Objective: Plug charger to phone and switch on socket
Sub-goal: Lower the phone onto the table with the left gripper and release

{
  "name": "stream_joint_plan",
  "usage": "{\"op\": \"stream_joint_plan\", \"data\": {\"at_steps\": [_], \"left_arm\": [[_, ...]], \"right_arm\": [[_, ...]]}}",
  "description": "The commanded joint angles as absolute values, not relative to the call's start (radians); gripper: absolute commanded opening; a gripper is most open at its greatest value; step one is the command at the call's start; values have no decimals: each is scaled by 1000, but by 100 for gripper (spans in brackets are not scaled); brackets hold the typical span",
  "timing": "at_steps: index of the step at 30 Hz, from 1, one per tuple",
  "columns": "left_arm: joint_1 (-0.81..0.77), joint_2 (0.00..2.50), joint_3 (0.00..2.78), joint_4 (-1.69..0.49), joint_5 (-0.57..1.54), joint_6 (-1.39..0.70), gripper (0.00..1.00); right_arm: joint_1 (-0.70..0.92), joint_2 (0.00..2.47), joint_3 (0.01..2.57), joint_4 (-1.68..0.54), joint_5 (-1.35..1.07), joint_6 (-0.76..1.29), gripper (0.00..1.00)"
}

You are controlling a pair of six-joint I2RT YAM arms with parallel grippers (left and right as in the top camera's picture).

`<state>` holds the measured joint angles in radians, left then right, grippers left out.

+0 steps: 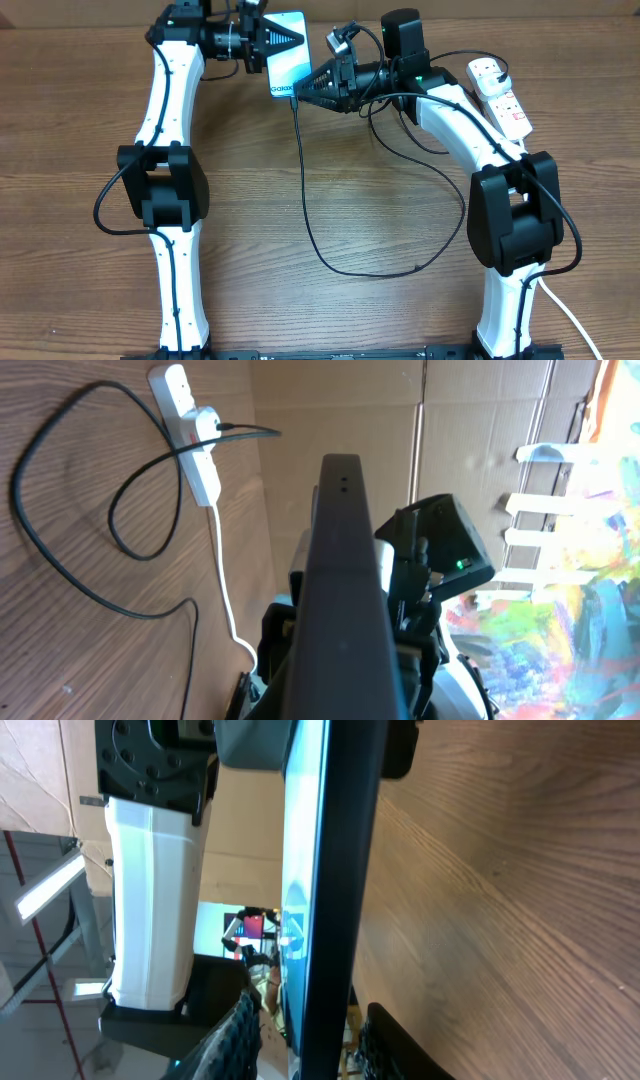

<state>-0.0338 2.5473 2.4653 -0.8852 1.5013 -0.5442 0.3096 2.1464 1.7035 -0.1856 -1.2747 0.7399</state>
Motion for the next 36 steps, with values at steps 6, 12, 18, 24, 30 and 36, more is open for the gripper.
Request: {"op": "stream_joint_plan", "data": {"at_steps": [6,12,18,24,30,36], "left_arm": [[-38,2525,2481,-885,1541,-530,4],[-38,2525,2481,-889,1497,-505,4],[-38,2525,2481,-1078,1336,-355,4],[-50,2525,2481,-1335,1099,-157,4],[-81,2525,2480,-1523,772,31,4],[-112,2537,2480,-1543,632,75,4]], "right_arm": [[267,2149,1722,-191,-1282,698,41],[187,2149,1722,-198,-1309,674,52],[144,2149,1722,-269,-1303,591,66],[163,2149,1722,-480,-1140,439,68],[209,2149,1724,-673,-896,326,68],[217,2149,1724,-792,-708,289,67]]}}
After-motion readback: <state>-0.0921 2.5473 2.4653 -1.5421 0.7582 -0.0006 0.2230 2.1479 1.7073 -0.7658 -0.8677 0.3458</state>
